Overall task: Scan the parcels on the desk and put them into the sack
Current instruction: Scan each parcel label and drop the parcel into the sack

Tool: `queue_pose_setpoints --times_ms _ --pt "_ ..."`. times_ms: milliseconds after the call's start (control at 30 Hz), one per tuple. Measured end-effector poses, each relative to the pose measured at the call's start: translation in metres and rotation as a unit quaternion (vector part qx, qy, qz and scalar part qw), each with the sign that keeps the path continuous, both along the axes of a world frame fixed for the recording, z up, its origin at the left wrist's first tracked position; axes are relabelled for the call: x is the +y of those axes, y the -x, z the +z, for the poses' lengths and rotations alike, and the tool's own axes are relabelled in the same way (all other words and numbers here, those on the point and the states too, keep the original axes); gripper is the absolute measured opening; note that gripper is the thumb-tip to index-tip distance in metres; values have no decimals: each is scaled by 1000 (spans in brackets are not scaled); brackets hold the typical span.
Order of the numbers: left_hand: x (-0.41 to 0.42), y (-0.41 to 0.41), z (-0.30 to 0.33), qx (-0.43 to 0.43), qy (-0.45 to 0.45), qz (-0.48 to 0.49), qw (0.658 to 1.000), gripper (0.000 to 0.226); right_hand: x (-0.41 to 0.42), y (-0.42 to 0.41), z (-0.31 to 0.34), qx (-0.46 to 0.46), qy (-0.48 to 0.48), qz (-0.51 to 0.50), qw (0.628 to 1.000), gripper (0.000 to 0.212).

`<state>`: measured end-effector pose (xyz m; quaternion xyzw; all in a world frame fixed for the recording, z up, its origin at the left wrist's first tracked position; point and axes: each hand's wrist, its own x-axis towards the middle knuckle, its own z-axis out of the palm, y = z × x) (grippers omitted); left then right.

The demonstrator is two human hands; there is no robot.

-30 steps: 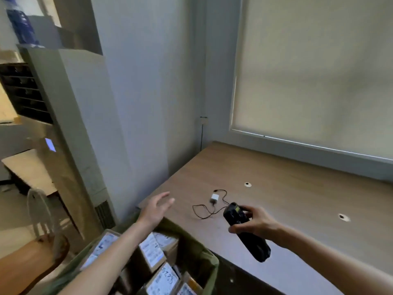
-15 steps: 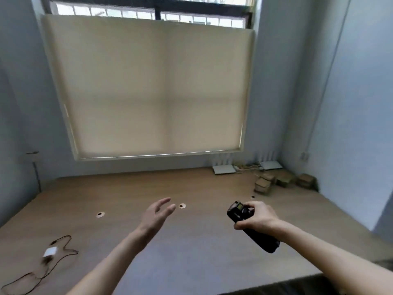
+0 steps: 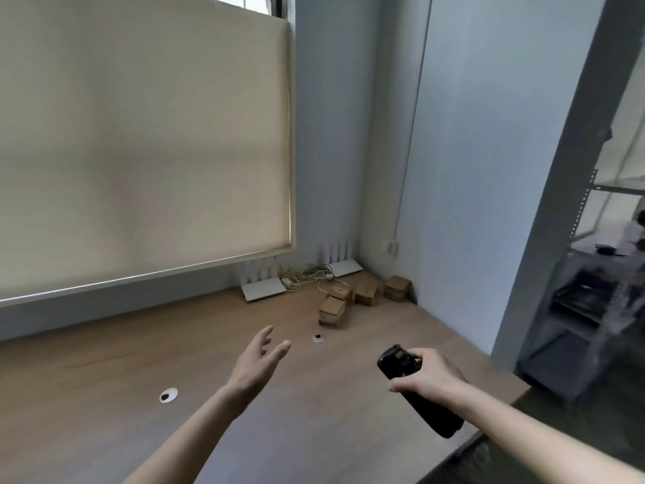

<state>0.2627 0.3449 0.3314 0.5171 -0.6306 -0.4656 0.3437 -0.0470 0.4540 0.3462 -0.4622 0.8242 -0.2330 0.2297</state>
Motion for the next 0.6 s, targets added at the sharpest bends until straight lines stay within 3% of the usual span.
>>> queue_pose_setpoints --times_ms 167,600 --pt "-101 55 -11 -4 -12 -27 1000 65 -93 43 1 6 -12 -4 1000 95" --pt "-275 157 -58 -44 -48 -52 997 59 -267 131 -40 -7 -31 15 999 68"
